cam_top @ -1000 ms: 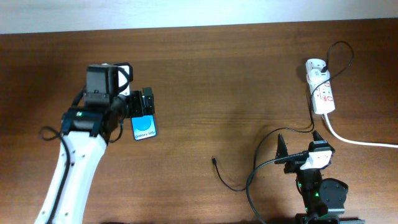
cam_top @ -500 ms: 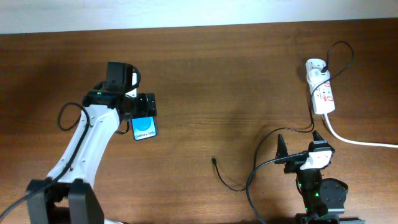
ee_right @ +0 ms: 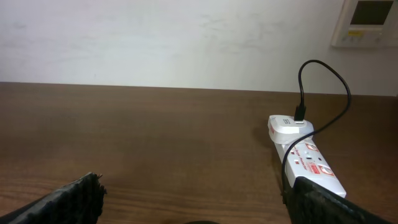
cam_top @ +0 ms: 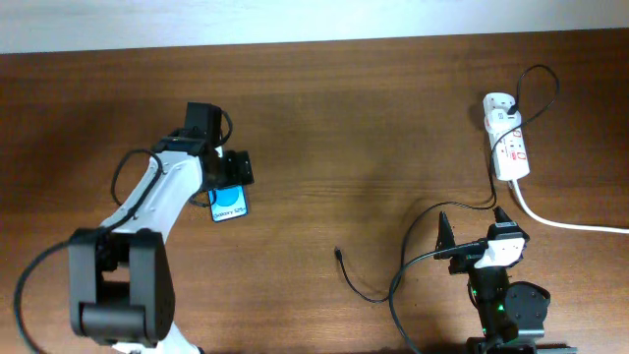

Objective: Plug charger to phone and switch on socket
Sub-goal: 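Move the left gripper over the phone and grasp it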

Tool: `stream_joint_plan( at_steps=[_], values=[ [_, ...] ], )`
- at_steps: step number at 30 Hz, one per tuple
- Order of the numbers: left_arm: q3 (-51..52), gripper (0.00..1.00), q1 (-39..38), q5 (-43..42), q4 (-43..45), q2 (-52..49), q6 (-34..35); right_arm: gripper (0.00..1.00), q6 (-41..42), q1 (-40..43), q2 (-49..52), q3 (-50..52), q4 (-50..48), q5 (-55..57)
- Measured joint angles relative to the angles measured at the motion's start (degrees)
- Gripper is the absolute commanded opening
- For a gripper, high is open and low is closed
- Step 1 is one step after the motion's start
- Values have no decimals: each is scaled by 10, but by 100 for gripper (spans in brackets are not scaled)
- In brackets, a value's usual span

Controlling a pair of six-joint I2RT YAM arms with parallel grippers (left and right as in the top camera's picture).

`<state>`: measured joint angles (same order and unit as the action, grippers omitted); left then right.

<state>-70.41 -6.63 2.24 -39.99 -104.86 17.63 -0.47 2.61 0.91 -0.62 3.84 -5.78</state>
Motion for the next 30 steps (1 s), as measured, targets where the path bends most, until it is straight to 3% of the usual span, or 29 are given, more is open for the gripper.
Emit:
stream_joint_plan(
  at_steps=[30],
  values=[
    [-20,99,0,24,45,-89,4,98,0,0,0,0,0,0]
  ],
)
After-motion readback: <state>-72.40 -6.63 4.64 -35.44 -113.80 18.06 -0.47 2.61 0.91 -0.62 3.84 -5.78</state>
